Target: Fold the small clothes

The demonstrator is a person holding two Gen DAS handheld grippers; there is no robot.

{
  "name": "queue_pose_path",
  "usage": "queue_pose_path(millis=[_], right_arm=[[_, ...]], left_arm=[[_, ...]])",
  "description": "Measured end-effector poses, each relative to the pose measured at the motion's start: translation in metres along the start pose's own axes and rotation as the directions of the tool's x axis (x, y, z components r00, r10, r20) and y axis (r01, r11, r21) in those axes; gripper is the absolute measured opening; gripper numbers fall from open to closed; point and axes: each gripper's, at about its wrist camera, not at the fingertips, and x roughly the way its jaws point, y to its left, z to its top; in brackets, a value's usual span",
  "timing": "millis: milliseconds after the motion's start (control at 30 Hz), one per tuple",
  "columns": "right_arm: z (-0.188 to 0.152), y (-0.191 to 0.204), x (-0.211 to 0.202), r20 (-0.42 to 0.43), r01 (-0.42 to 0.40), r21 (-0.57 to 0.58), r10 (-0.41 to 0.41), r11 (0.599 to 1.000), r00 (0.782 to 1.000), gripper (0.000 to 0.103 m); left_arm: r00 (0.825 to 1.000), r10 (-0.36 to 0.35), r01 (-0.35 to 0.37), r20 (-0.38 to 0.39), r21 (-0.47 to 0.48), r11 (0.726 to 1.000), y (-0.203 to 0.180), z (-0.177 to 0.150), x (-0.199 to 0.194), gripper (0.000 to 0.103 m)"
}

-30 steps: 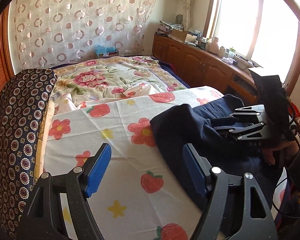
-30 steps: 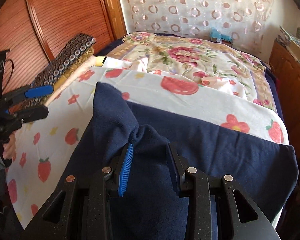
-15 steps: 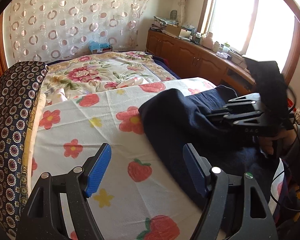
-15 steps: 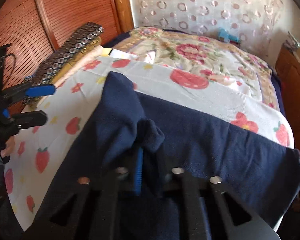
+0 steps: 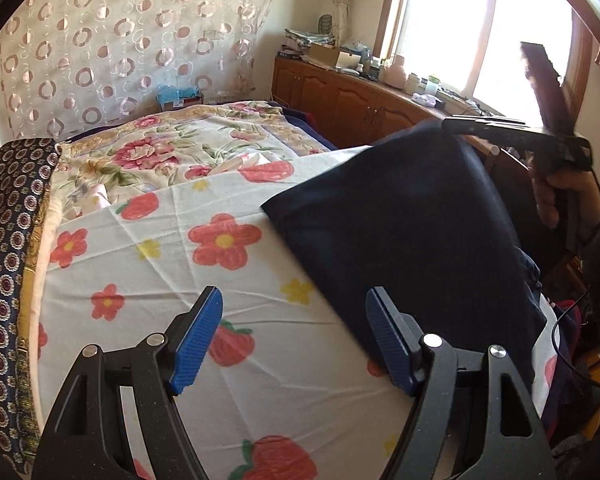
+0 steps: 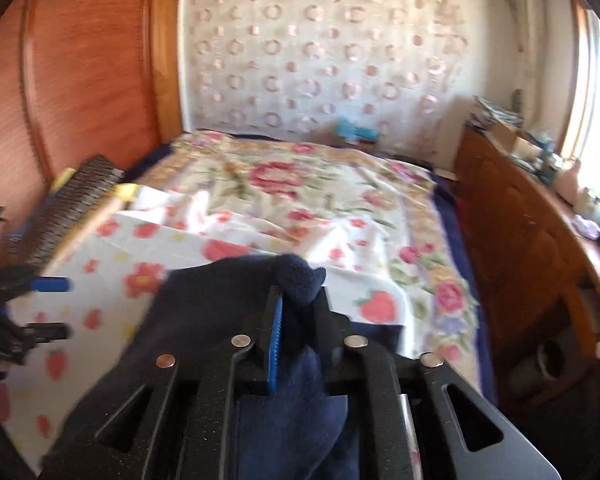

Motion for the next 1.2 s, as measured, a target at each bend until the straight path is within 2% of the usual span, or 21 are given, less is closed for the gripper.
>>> queue_pose_path(millis=[67,100,267,533,667,867,933,967,1000,1033,1200], right_arm=[[-0.009,-0.011,0.014,-0.042,0.082,0.023,-0.081,0.996,0.996,0.035],[-0.014,-0.013,0.017,-0.049,0.087,0.026,-0.086,0.996,0.995,0.035],[-0.042,-0.015,0.011,-0.053,0.048,0.090,-0.043,0.995,0.998,0.035],[-0.090,-0.006,-0.045,-0.103,-0.010,0.142,0.025,0.990,0.994,0.035],[-0.114,-0.001,-0.052,-0.145,-0.047,0.167,0.072,0.985,0.987,0.035],[-0.130,-0.005,-0.048,-0.204,-0.093,0.198,0.134,0.976,0.970,0.035],[-0.130,-0.006,-0.051,-0.199,-0.092,0.185,0.129,0.978,0.971,0.035],[-0.129,-0.006,-0.050,-0.201,-0.097,0.182,0.133,0.979,0.970,0.032],[-0.128,-0.008,-0.051,-0.201,-0.107,0.178,0.142,0.978,0.969,0.010],[-0.129,-0.005,-0.054,-0.195,-0.125,0.174,0.159,0.977,0.968,0.007],[-0.124,-0.022,-0.088,-0.119,-0.144,0.156,0.163,0.977,0.979,0.005]], left_arm=[[1.000,-0.002,0.002,-0.009,0.006,1.000,-0.004,-0.002,0.002,0.075],[1.000,-0.003,0.003,-0.013,0.006,1.000,-0.006,-0.003,0.003,0.075],[0.999,-0.013,0.013,-0.031,0.023,1.000,-0.019,-0.009,0.006,0.075],[0.999,-0.029,0.030,-0.019,0.039,0.999,-0.042,-0.016,0.001,0.075],[0.999,-0.041,0.042,-0.018,0.052,0.998,-0.052,-0.021,0.002,0.075],[0.998,-0.049,0.051,-0.029,0.066,0.997,-0.064,-0.026,0.002,0.075],[0.998,-0.051,0.053,-0.030,0.065,0.997,-0.066,-0.026,0.002,0.075],[0.998,-0.052,0.054,-0.030,0.064,0.997,-0.067,-0.026,0.002,0.075],[0.998,-0.053,0.055,-0.030,0.063,0.996,-0.068,-0.026,0.001,0.075],[0.998,-0.054,0.055,-0.028,0.063,0.996,-0.069,-0.026,0.001,0.075],[0.998,-0.061,0.062,-0.022,0.066,0.996,-0.072,-0.022,-0.002,0.075]])
